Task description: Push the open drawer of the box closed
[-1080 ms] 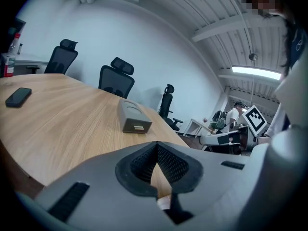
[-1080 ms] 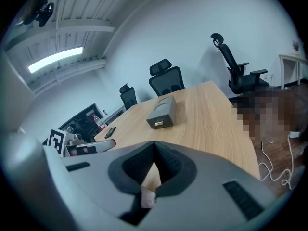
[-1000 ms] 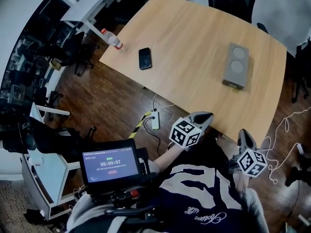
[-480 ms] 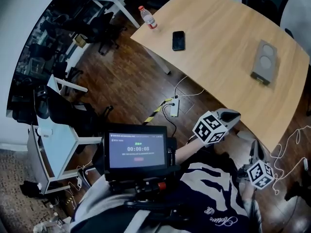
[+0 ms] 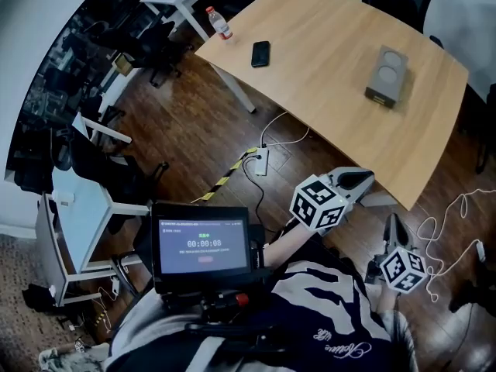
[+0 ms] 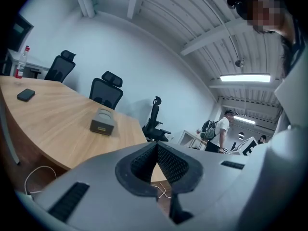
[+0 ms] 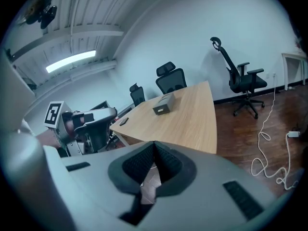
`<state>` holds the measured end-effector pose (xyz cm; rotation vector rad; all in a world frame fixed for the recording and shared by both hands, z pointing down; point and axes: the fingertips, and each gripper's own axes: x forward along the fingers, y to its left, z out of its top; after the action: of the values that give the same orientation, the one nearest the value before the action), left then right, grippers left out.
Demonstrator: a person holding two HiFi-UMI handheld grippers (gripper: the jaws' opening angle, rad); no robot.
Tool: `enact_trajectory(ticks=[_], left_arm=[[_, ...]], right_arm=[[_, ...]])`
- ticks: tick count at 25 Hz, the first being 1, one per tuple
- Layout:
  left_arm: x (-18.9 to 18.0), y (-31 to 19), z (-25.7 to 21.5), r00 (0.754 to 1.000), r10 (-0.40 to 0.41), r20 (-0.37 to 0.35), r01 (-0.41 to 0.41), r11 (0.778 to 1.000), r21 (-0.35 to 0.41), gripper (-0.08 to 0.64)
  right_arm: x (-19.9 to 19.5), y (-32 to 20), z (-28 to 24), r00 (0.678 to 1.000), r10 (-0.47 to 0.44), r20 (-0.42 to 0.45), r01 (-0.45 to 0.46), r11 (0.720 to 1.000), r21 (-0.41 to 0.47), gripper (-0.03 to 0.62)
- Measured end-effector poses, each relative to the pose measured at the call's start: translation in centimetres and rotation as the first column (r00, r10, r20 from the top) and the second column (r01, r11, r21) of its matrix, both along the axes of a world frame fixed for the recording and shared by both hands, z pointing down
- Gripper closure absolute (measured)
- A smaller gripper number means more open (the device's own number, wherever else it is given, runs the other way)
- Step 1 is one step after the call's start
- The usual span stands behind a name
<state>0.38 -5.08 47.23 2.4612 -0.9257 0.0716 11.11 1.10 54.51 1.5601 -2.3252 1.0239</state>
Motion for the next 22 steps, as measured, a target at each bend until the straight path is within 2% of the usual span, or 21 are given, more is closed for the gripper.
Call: enact_trajectory(ticks=[4, 8, 13, 17, 22], left_arm=[[4.4, 5.0, 0.5, 1.0, -0.007, 0.01, 0.007, 1.0, -0.018, 0.558], [6.7, 9.7, 1.9, 0.997, 0.018, 0.07, -0.014, 0.998, -0.054, 0.558], [5.3, 13.3, 1.9, 0.992, -0.022, 0.121, 0.03, 0.998, -0.063, 0.558], [3.7, 14.4, 1.9, 0.989, -0.065, 0.13, 0.074, 0.995, -0.066, 0.558], [1.6, 16.6, 1.9, 0.989, -0.066, 0.134, 0.076, 0.994, -0.072, 0.558]], right_arm=[[3.6, 3.8, 0.0, 1.0, -0.028, 0.008, 0.028, 1.0, 0.008, 0.594], [5.4, 6.3, 0.5, 0.997, -0.047, 0.059, 0.047, 0.999, 0.001, 0.594], [4.0, 8.7, 0.3, 0.991, -0.104, 0.088, 0.103, 0.995, 0.01, 0.594], [2.8, 9.6, -0.4, 0.986, -0.132, 0.102, 0.13, 0.991, 0.026, 0.594], [0.9, 10.6, -1.5, 0.982, -0.15, 0.119, 0.146, 0.989, 0.039, 0.594]])
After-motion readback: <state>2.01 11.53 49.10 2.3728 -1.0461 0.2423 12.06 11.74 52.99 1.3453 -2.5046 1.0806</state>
